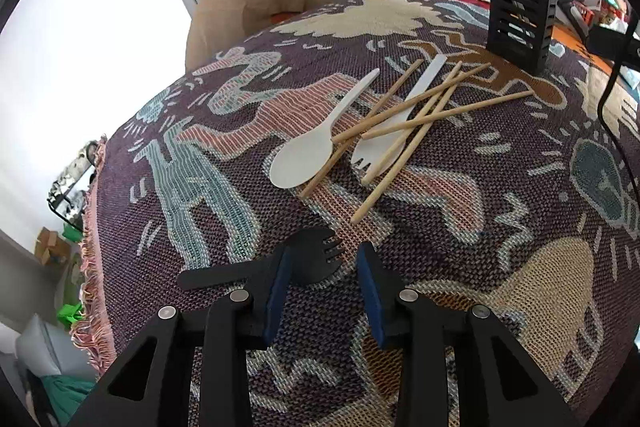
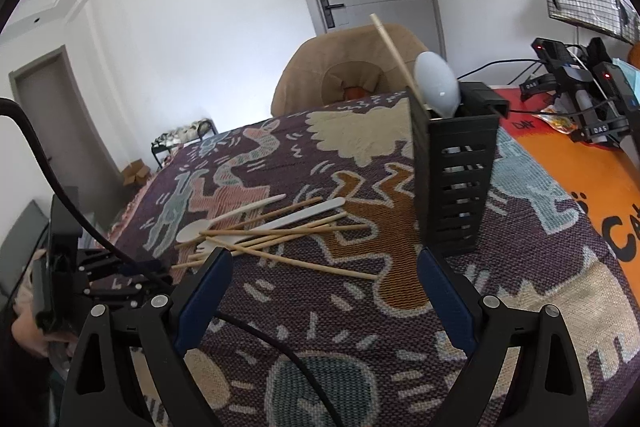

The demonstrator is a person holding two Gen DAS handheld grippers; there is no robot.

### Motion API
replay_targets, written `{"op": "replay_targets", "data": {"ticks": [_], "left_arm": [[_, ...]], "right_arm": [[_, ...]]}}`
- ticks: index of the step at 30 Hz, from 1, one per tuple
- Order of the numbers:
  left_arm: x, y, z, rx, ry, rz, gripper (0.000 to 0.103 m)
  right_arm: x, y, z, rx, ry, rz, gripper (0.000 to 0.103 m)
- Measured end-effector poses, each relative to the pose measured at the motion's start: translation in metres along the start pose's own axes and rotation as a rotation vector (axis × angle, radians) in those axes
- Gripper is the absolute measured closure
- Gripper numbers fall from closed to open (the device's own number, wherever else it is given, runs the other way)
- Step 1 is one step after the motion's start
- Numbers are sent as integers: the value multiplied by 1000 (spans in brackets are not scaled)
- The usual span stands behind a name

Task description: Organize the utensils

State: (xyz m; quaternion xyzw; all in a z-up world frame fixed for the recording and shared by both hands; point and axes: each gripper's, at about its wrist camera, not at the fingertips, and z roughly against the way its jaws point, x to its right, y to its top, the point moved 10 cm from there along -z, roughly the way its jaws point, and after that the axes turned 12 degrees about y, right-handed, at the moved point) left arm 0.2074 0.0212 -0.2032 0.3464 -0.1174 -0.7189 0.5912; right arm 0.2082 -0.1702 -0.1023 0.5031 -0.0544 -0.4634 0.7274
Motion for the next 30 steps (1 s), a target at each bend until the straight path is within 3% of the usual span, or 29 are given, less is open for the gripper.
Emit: {"op": "replay_targets", "data": {"ticks": [3, 8, 10, 13, 19, 23, 27, 30], "left_arm": [[1, 0, -1, 9, -39, 24, 85], [4, 2, 1, 31, -29, 24, 94], [1, 2, 3, 41, -25, 38, 103], [-7, 5, 10, 59, -49, 90, 103], [-37, 14, 27, 113, -75, 212, 103], [-58, 18, 39, 148, -87, 277, 103], [-62, 20, 46, 179, -77, 267, 103], [-50, 14, 38, 133, -70, 204, 102]], "right_arm": [[-8, -2, -6, -20, 13, 18, 10], [-26, 2, -13, -42, 27, 70, 10], [-34, 6, -17, -50, 36, 95, 10], [-49, 11, -27, -79, 47, 146, 11], [-70, 12, -54, -173, 70, 228, 26], [-74, 11, -69, -220, 71, 244, 28], [-72, 10, -68, -227, 62, 247, 28], [-65, 11, -61, -206, 49, 228, 28]]}}
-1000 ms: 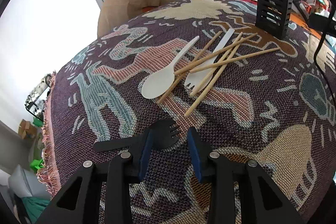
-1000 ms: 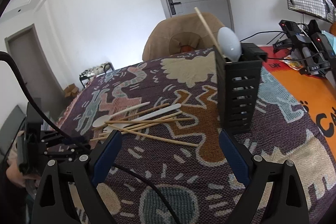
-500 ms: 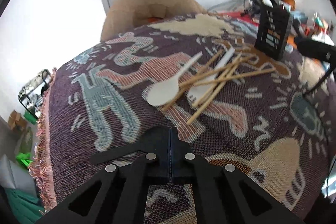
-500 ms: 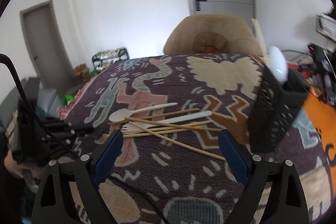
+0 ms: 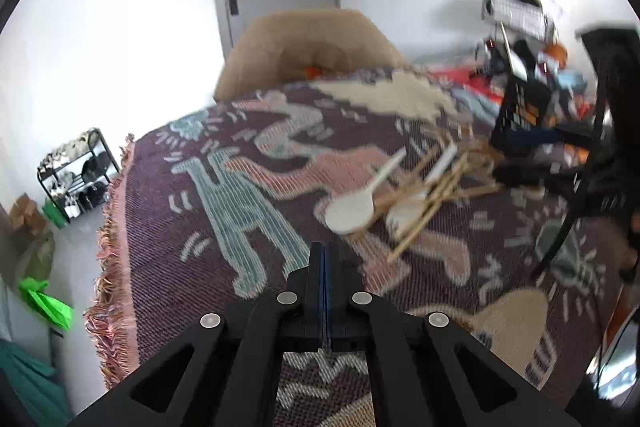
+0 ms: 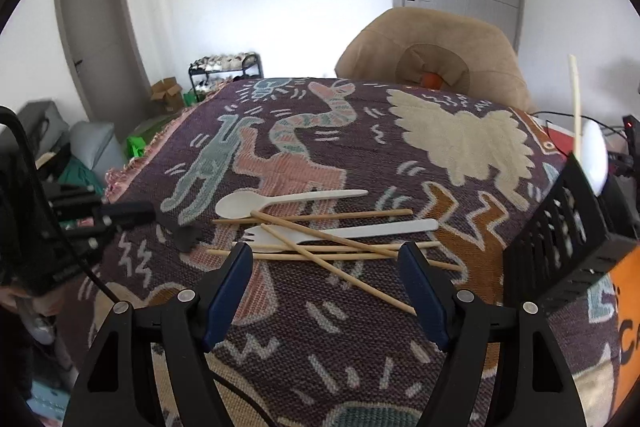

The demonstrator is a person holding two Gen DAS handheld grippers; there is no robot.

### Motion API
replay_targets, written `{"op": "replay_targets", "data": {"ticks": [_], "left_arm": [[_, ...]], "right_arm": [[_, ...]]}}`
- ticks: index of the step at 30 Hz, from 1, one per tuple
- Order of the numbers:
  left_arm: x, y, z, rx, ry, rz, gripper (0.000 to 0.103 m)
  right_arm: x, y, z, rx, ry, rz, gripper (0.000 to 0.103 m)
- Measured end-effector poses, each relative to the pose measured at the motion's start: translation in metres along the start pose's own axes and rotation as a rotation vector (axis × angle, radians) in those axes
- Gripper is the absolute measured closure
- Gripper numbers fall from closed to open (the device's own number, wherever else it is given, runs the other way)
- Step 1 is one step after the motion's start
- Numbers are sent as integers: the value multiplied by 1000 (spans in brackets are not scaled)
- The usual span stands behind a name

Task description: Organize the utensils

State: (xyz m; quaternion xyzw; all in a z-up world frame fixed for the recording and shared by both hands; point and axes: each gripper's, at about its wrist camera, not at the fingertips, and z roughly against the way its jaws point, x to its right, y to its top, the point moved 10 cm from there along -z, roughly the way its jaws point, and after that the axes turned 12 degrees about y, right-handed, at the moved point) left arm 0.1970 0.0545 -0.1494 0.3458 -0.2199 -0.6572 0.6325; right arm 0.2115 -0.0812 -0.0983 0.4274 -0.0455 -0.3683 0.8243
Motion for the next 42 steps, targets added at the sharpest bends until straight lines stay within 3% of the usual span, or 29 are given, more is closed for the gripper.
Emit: {"op": "replay_targets", "data": {"ticks": [2, 3, 6, 7, 15, 19, 26, 27, 28, 34, 42], "left_arm": [[6, -7, -6, -26, -10, -22, 98], [9, -10, -8, -34, -24, -25, 89], [16, -13, -10, -23, -11, -63, 44], [19, -13, -9, -10, -7, -81, 41], [37, -22, -26, -45, 26, -246, 48], [38, -28, -39, -85, 37, -312, 60], [36, -25, -48, -102, -48, -284, 65], [37, -24, -49, -108, -66, -277, 71], [38, -24, -49, -114, -74, -276, 84], [34, -21, -49, -119, -53, -274, 96], [8, -3, -29, -42, -30, -187, 101]], "right_arm": [[3, -3, 7, 14, -5, -7, 28], [5, -5, 9, 16, -7, -11, 28], [10, -12, 15, 28, -15, -23, 28], [12, -15, 16, 33, -15, -30, 28], [30, -32, 25, 59, -14, -85, 28], [35, -37, 26, 63, -14, -100, 28], [30, -38, 23, 58, -2, -86, 28], [29, -37, 22, 56, -3, -82, 28], [28, -36, 22, 56, -3, -78, 28], [21, -30, 24, 58, -8, -50, 28], [4, -14, 11, 23, -1, 22, 28]]}}
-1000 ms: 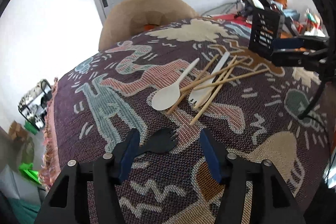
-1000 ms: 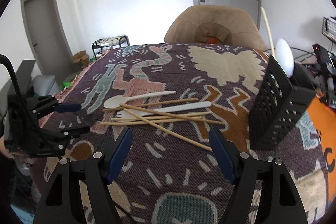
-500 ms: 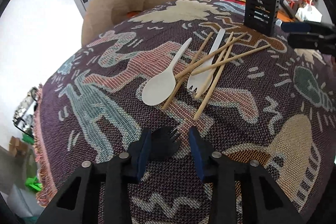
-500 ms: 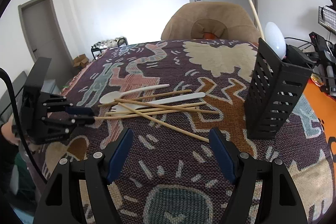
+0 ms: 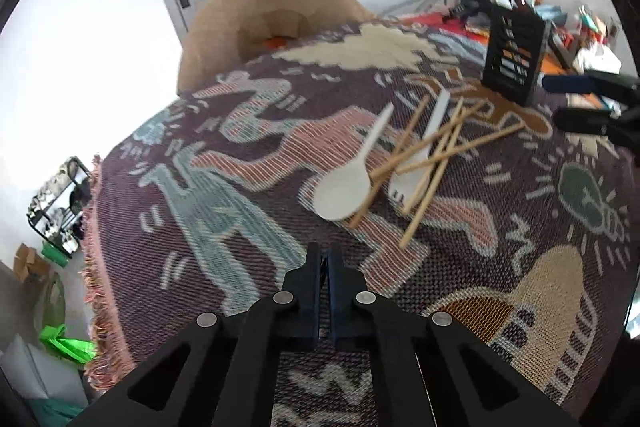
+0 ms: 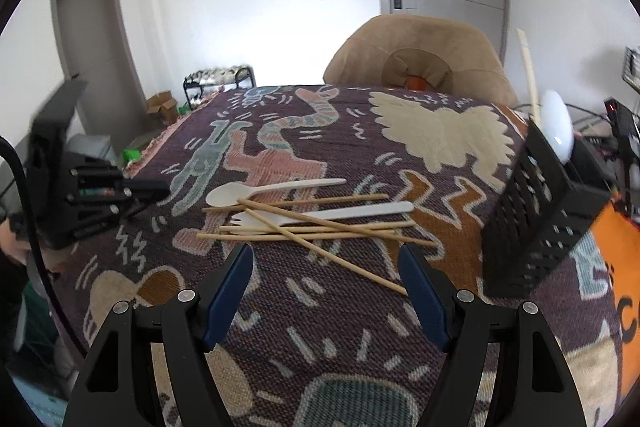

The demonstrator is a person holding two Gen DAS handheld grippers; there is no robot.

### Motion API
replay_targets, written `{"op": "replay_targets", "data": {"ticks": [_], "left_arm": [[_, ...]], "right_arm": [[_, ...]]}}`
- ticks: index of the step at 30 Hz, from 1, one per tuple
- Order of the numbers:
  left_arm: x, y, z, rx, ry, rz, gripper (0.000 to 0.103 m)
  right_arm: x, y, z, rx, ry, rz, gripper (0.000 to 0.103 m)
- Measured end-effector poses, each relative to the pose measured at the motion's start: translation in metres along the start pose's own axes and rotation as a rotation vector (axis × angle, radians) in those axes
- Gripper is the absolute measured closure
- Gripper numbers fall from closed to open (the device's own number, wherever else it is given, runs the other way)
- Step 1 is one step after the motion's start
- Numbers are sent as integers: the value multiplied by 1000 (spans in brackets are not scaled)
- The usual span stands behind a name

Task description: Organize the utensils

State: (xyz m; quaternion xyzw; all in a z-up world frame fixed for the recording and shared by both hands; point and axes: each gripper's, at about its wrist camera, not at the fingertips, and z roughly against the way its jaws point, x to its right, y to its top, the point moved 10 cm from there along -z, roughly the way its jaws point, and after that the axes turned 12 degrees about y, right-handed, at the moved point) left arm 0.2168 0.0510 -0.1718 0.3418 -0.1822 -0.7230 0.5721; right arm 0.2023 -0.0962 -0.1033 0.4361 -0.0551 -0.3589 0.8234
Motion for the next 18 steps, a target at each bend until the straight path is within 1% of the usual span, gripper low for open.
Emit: {"op": "replay_targets", "data": {"ticks": [4, 5, 6, 8, 9, 11, 13, 18], "left_arm": [[-16, 12, 17, 63, 7, 65, 102], [-21, 15, 20, 76, 8, 83, 102], [-27, 18, 25, 94, 10, 105, 102], [-36, 21, 32, 119, 8, 146, 102], [-41, 23, 35, 130, 7, 166, 102], [-48, 25, 40, 146, -5, 203, 102], [-57, 26, 45, 164, -17, 253, 102], [-76, 25, 57, 226, -59, 392, 102]], "right_arm": [[-11, 8, -17, -50, 9, 60, 29], [-15, 10, -22, -64, 12, 77, 34], [-19, 12, -29, -84, 21, 95, 37], [-25, 14, -40, -118, 35, 119, 49], [-27, 14, -46, -136, 39, 132, 52], [-31, 13, -61, -179, 40, 157, 62], [-32, 12, -72, -216, 32, 175, 66], [-40, 10, -94, -288, 28, 228, 67]]}}
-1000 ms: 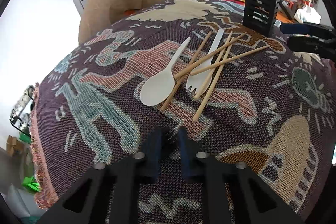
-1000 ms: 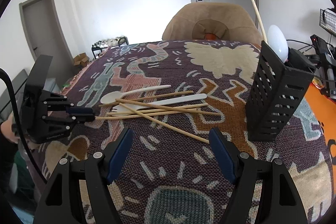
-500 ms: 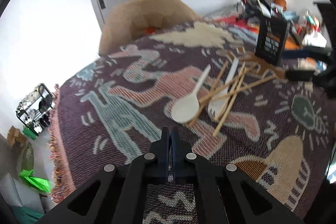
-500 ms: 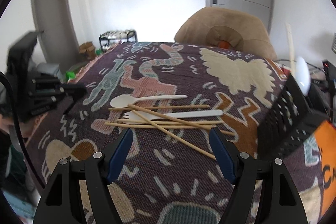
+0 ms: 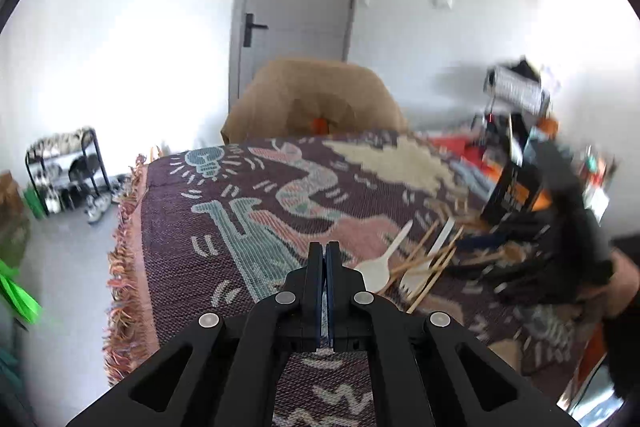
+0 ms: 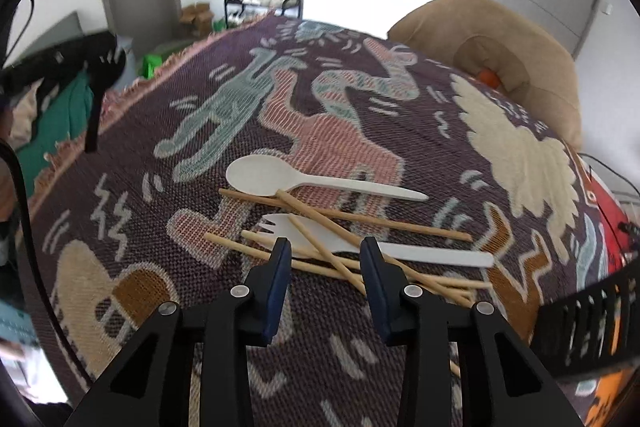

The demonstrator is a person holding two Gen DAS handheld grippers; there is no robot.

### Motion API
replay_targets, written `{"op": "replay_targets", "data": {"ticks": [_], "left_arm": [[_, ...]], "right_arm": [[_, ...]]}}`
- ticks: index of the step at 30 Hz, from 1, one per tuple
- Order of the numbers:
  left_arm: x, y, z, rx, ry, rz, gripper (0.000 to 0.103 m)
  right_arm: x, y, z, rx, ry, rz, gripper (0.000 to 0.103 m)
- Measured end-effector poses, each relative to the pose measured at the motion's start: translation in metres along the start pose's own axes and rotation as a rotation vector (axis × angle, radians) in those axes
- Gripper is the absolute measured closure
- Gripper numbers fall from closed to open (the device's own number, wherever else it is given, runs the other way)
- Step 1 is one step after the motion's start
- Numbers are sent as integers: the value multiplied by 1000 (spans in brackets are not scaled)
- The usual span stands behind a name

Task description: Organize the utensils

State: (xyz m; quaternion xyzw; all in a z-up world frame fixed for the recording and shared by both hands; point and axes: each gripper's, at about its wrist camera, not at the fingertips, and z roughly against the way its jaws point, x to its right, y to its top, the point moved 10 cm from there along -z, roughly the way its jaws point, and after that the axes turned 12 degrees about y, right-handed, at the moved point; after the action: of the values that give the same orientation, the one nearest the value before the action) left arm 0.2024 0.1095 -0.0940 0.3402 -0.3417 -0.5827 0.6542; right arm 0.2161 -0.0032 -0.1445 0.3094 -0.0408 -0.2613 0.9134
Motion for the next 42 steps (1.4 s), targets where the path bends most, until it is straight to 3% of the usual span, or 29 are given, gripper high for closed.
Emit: {"op": "replay_targets", "data": {"ticks": [7, 16, 31, 42], "left_arm": [[-20, -5, 9, 28, -21, 118, 102], [-31, -13, 18, 39, -38, 155, 102], [-6, 7, 31, 81, -77, 151, 102], [52, 29, 35, 103, -137, 95, 102]], "right_arm": [[-13, 13, -16, -64, -31, 79, 70], [-12, 16, -27, -125, -58, 99, 90], [22, 24, 104, 228, -37, -50, 93], [73, -2, 212, 425, -173, -138, 97]]}}
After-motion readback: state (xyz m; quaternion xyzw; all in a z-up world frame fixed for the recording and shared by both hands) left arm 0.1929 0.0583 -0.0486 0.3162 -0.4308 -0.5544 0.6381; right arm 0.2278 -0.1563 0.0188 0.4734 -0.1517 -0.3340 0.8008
